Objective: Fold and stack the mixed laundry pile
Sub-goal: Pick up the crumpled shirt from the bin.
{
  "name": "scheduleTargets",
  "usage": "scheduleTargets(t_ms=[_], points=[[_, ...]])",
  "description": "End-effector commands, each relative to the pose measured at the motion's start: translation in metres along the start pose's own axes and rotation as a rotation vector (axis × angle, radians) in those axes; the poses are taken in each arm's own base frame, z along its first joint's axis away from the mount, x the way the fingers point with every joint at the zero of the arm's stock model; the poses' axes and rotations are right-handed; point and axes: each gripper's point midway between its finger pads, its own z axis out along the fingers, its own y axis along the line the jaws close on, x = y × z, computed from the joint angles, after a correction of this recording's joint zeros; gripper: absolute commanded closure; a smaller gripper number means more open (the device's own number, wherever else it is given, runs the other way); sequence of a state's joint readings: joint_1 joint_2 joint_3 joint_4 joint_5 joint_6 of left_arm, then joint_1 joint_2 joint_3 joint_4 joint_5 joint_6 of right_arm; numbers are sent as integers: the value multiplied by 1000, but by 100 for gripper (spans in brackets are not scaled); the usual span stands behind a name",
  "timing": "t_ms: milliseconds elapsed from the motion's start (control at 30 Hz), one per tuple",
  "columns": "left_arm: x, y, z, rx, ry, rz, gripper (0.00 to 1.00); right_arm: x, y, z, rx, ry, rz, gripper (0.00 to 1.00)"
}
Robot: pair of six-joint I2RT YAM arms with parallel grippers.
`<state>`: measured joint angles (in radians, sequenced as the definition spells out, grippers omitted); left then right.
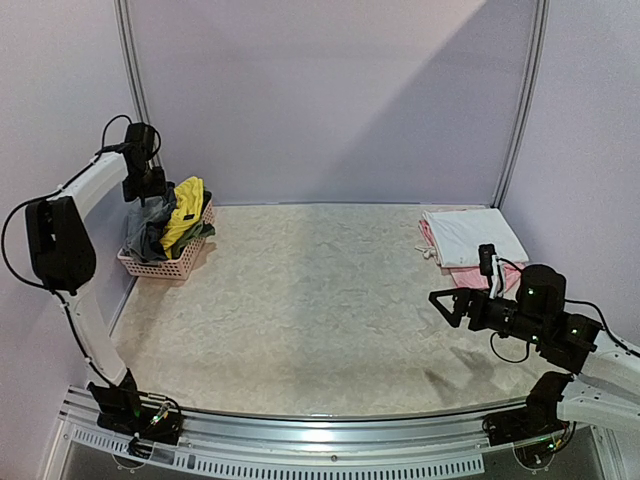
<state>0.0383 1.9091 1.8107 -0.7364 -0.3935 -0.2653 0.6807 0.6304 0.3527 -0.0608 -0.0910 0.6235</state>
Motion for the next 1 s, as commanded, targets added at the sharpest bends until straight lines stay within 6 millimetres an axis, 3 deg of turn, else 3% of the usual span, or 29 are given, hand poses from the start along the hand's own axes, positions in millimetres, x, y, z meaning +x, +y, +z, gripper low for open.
scheduleTargets(t_ms=[0, 233, 500, 700, 833, 967], points=[[1, -4, 20, 12, 60, 33, 35, -6, 6, -3, -7, -8, -16, 1], [-4, -5, 47, -22, 95, 65, 41, -6, 4, -2, -2, -14, -20, 1], [-7, 1, 60, -42, 97, 49, 53, -4, 3, 1, 0, -3, -22, 1], [-13, -1, 67, -37, 85, 32, 53, -4, 3, 1, 0, -1, -23, 1], [-13, -7, 72, -13, 88, 25, 44, -4, 3, 1, 0, 0, -23, 1], [-12, -9, 76, -4, 88, 5, 43, -3, 3, 2, -2, 3, -24, 1]])
